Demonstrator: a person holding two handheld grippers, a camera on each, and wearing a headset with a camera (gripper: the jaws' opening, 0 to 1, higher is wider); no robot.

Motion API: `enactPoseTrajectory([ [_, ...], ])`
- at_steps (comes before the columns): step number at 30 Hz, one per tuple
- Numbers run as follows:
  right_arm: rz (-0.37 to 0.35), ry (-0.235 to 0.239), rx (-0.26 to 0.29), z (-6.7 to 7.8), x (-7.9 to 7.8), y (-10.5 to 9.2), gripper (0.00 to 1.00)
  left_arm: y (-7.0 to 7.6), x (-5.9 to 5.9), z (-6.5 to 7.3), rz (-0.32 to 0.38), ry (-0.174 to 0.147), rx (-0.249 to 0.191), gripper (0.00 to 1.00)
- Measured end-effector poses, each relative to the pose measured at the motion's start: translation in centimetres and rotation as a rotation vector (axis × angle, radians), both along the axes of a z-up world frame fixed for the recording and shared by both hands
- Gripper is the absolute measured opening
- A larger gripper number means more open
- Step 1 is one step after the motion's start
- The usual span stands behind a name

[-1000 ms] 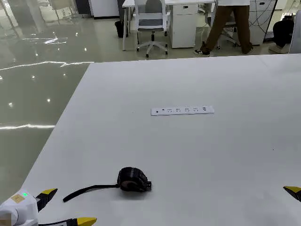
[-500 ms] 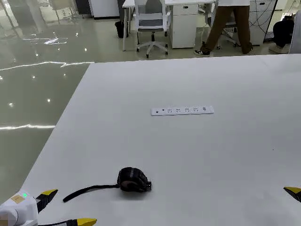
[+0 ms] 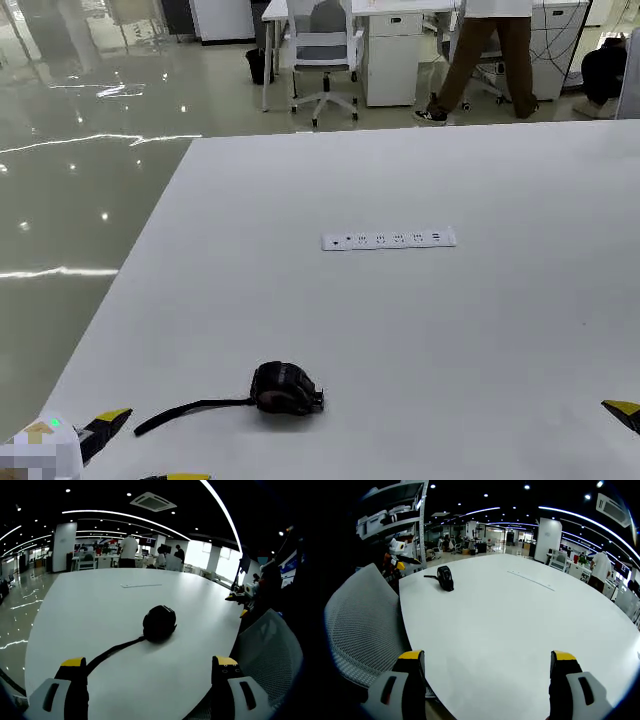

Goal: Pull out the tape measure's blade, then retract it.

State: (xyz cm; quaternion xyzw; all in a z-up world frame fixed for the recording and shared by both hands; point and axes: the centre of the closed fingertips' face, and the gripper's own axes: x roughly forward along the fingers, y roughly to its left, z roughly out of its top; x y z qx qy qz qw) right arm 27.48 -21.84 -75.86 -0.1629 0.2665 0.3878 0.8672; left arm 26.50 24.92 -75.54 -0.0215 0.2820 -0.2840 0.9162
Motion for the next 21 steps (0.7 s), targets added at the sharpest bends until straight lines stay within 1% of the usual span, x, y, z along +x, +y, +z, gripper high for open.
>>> enactPoseTrajectory([
  [1,0.003,0.002,0.001,-0.1,0.0,0.1,1.0,0.1,-0.1,-0.4,0.003,0.027,0.004,1.0],
  [2,0.004,0.004,0.001,-0.1,0.0,0.1,1.0,0.4,0.2,-0.6,0.007,0.022,0.017,1.0],
  [4,0.002,0.013,0.001,-0.3,0.0,0.0,1.0,0.2,0.4,-0.4,-0.003,-0.012,0.006,1.0],
  [5,0.001,0.018,-0.002,-0.3,0.1,0.1,1.0,-0.1,0.3,-0.4,-0.006,-0.001,-0.007,1.0],
  [7,0.013,0.015,-0.008,-0.4,0.1,0.4,1.0,-0.4,0.4,-0.6,-0.014,0.009,0.006,1.0],
  [8,0.036,0.005,-0.02,-0.5,0.1,0.7,1.0,-0.7,0.4,-0.7,-0.033,0.02,0.016,1.0],
  [9,0.047,0.008,-0.025,-0.6,0.1,1.0,1.0,-1.0,0.4,-0.8,-0.042,0.027,0.015,1.0],
  [10,0.056,0.011,-0.03,-0.7,0.2,1.2,1.0,-1.3,0.5,-0.6,-0.053,0.025,0.016,1.0],
  [11,0.057,0.01,-0.03,-0.6,0.4,1.4,1.0,-1.5,0.7,-0.5,-0.062,0.015,0.023,1.0],
  [12,0.062,0.009,-0.03,-0.6,0.5,1.5,1.0,-1.7,0.9,-0.3,-0.066,0.011,0.027,1.0],
  [13,0.067,0.011,-0.029,-0.6,0.8,1.7,1.0,-1.8,1.2,-0.3,-0.073,0.012,0.036,1.0],
  [15,0.077,0.011,-0.026,-0.5,1.1,2.2,1.0,-2.0,1.7,-0.1,-0.089,0.002,0.05,1.0],
  [17,0.09,0.006,-0.028,-0.5,1.4,2.7,1.0,-2.1,2.0,-0.1,-0.102,0.005,0.057,1.0],
  [18,0.099,0.005,-0.031,-0.5,1.5,3.0,1.0,-2.4,2.2,0.0,-0.124,0.014,0.066,0.99],
  [19,0.107,0.004,-0.034,-0.5,1.6,3.3,1.0,-2.5,2.4,0.1,-0.141,0.002,0.088,0.98],
  [20,0.115,0.0,-0.039,-0.5,1.8,3.6,1.0,-2.8,2.6,0.4,-0.159,-0.018,0.109,0.98],
  [21,0.117,-0.004,-0.042,-0.5,1.9,3.7,1.0,-2.9,2.7,0.4,-0.163,-0.016,0.11,0.98],
])
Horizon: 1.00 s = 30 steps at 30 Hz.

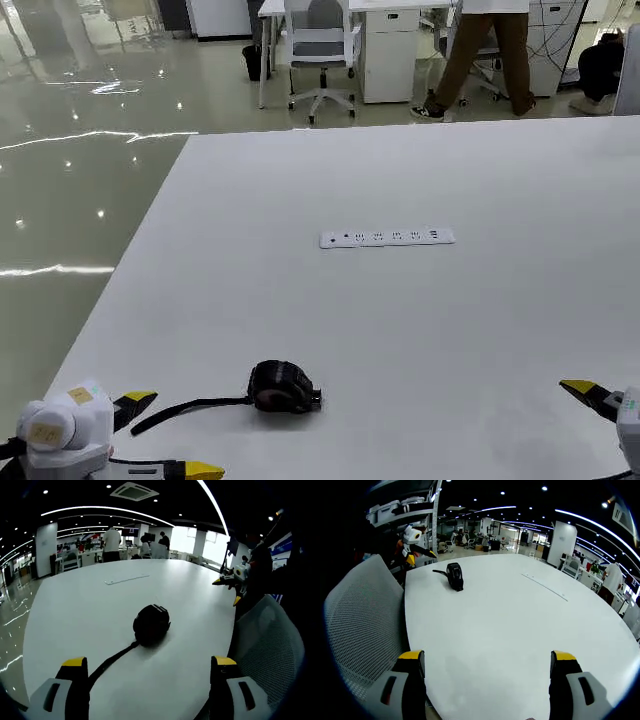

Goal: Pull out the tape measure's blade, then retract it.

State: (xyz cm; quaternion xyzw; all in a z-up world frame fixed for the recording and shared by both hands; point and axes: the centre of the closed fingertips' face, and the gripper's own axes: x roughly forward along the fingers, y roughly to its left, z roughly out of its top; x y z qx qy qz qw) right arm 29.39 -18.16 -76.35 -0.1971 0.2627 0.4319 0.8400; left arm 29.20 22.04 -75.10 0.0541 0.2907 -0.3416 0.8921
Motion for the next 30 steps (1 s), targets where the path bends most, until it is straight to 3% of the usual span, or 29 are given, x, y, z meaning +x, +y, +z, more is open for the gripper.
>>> enactPoseTrajectory([
  [8,0.044,-0.016,0.013,0.8,1.6,2.7,1.0,-0.9,1.7,0.6,-0.081,-0.015,0.05,0.99],
  [15,0.093,-0.02,0.001,1.3,3.2,4.6,1.0,-1.6,3.3,0.2,-0.17,0.014,0.108,0.99],
  [22,0.12,-0.017,0.011,1.8,4.3,6.1,1.0,-2.9,5.2,0.7,-0.242,0.025,0.155,0.99],
  [30,0.15,-0.015,0.014,2.0,4.7,7.2,1.0,-4.8,6.1,0.6,-0.355,0.051,0.209,0.98],
])
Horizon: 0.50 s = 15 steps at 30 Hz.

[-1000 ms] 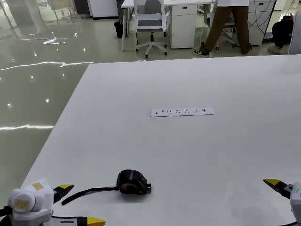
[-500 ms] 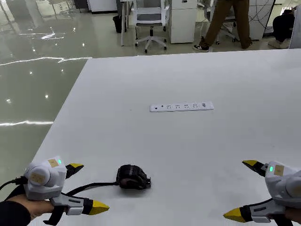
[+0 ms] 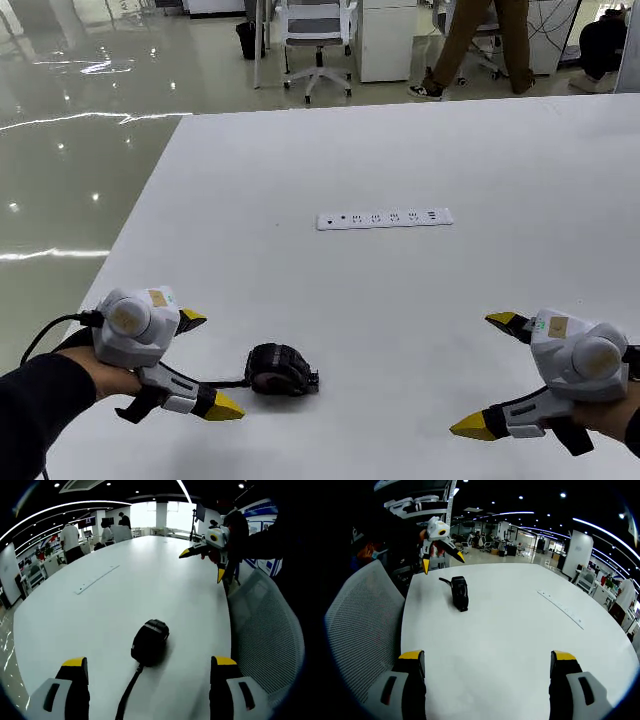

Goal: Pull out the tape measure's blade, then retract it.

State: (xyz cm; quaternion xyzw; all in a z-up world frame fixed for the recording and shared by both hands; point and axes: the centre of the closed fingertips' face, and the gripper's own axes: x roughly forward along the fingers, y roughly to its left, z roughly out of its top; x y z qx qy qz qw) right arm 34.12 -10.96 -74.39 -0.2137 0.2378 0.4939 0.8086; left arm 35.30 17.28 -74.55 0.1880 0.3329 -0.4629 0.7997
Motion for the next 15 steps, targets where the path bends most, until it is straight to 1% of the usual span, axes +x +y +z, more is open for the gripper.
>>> enactPoseTrajectory([
  [1,0.002,0.002,-0.003,-0.1,0.0,0.1,1.0,-0.3,0.0,0.0,-0.012,0.006,0.004,0.98],
  [4,0.001,0.009,-0.007,-0.1,0.0,0.1,1.0,-0.9,0.2,0.1,-0.045,0.002,0.024,0.98],
  [6,0.0,0.012,-0.008,-0.2,0.1,0.1,1.0,-1.1,0.2,0.0,-0.072,0.015,0.04,0.97],
  [7,0.001,0.014,-0.01,-0.2,0.1,0.1,1.0,-1.2,0.3,-0.1,-0.086,0.017,0.05,0.96],
  [9,0.003,0.016,-0.012,-0.3,0.0,0.2,1.0,-1.3,0.4,-0.1,-0.126,0.016,0.081,0.95],
  [11,0.005,0.016,-0.012,-0.2,0.0,0.3,1.0,-1.3,0.3,-0.3,-0.155,0.033,0.114,0.94],
  [12,0.007,0.016,-0.012,-0.2,0.0,0.3,1.0,-1.3,0.3,-0.4,-0.183,0.042,0.145,0.94],
  [15,0.001,0.01,-0.016,-0.2,0.2,0.4,1.0,-1.5,0.6,-0.2,-0.241,0.04,0.192,0.92],
])
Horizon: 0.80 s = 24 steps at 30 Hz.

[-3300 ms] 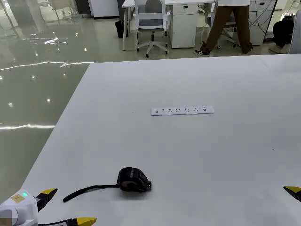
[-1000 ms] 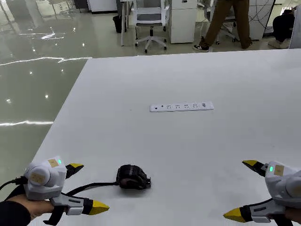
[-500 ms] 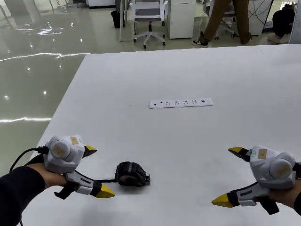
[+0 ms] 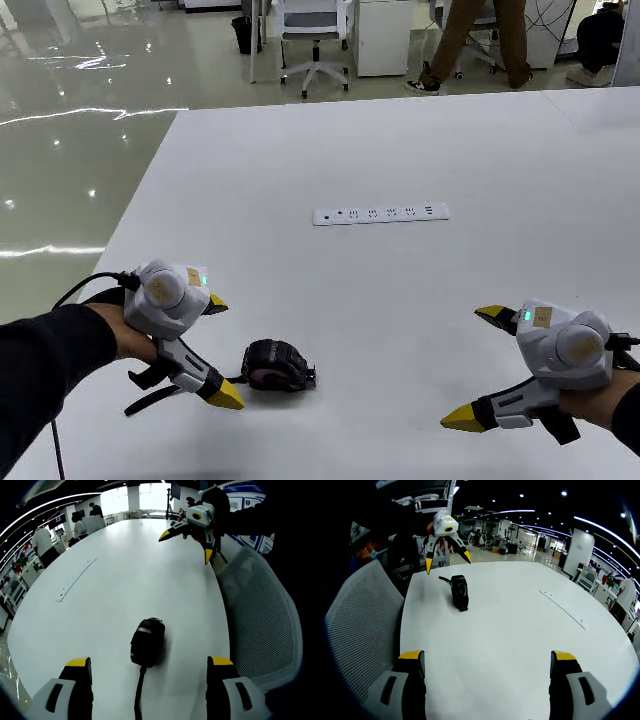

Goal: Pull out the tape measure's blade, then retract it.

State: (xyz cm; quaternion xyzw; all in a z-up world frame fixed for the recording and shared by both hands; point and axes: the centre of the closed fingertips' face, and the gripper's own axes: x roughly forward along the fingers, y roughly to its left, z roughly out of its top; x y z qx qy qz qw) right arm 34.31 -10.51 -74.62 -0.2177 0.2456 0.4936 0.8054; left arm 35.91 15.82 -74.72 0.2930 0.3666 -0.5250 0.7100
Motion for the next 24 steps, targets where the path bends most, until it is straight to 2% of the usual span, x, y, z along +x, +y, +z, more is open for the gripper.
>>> enactPoseTrajectory([
  [2,-0.002,0.0,0.01,0.1,0.1,0.2,1.0,-0.2,0.4,0.3,-0.034,-0.004,0.027,0.9],
  [3,-0.002,-0.001,0.011,0.2,0.1,0.3,1.0,-0.2,0.6,0.3,-0.058,-0.016,0.043,0.9],
  [4,0.0,-0.001,0.011,0.1,0.1,0.4,1.0,-0.1,1.0,0.2,-0.081,-0.026,0.077,0.9],
  [6,0.006,0.001,0.012,0.1,0.0,0.6,1.0,-0.3,0.9,0.0,-0.103,0.009,0.104,0.89],
  [8,0.007,0.001,0.014,0.2,0.0,0.7,1.0,-0.7,0.8,0.1,-0.125,0.022,0.116,0.86],
  [12,0.004,0.001,0.021,0.2,0.0,0.9,1.0,-2.1,0.9,0.3,-0.167,0.023,0.126,0.83],
  [16,0.012,0.0,0.019,0.2,-0.1,1.1,1.0,-2.3,0.4,-0.8,-0.215,0.037,0.178,0.82],
  [21,0.033,-0.014,0.018,0.2,-0.2,1.6,1.0,-3.0,0.4,-1.0,-0.212,0.041,0.162,0.8],
  [24,0.042,0.017,0.016,-0.2,-0.4,2.1,1.0,-3.3,0.5,-1.3,-0.204,0.042,0.151,0.77],
])
